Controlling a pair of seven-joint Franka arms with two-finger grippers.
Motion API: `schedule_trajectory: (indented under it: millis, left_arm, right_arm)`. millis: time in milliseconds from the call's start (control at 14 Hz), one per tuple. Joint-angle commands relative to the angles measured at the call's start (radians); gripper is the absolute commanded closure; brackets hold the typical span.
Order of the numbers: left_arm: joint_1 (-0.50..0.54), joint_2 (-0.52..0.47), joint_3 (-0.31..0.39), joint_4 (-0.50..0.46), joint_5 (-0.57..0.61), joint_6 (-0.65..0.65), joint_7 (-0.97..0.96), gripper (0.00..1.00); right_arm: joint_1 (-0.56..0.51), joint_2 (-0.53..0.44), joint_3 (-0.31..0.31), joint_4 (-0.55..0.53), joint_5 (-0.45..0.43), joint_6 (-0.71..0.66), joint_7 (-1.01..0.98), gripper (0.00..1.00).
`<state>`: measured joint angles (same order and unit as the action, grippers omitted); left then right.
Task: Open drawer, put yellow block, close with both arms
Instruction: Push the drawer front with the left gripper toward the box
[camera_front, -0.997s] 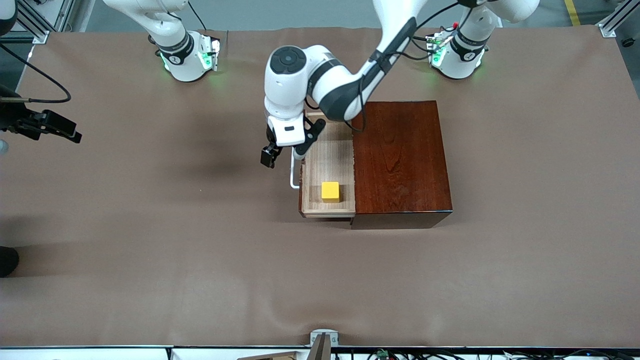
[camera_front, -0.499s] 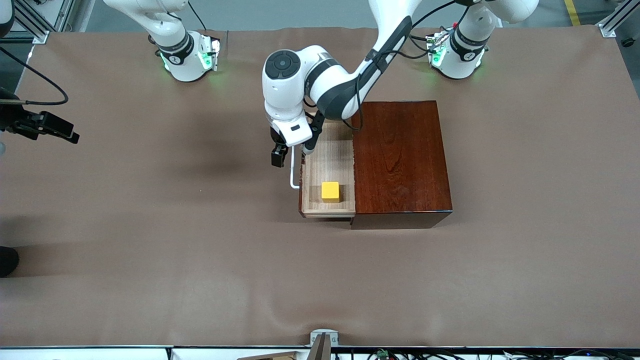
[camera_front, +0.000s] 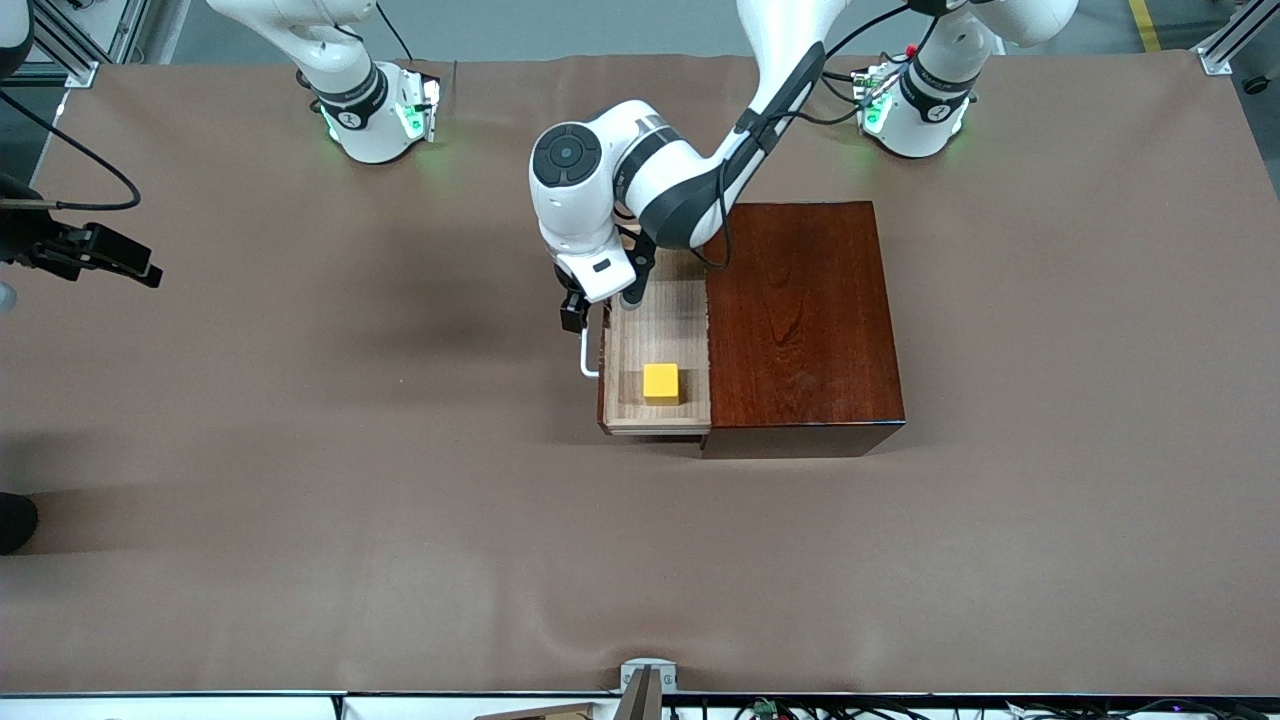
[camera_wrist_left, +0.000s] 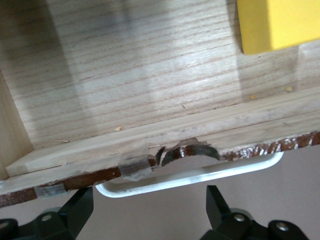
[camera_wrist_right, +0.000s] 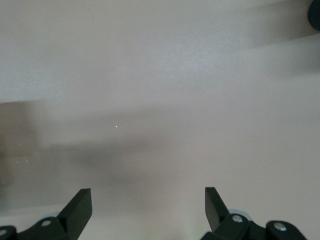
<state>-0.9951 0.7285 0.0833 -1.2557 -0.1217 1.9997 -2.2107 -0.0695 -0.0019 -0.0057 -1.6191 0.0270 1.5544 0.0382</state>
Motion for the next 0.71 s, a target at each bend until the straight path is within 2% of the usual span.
schedule_trajectory:
  millis: [0, 641]
  left_arm:
    - [0.012, 0.009, 0.035, 0.01, -0.007, -0.094, 0.0, 0.0]
    - [0.013, 0.0, 0.183, 0.01, -0.007, -0.252, -0.089, 0.0]
  right_arm:
    - [-0.009, -0.007, 0.007, -0.01, -0.009, 0.001, -0.004, 0.0]
    - [-0.009, -0.006, 0.007, -0.008, -0.009, -0.002, -0.004, 0.0]
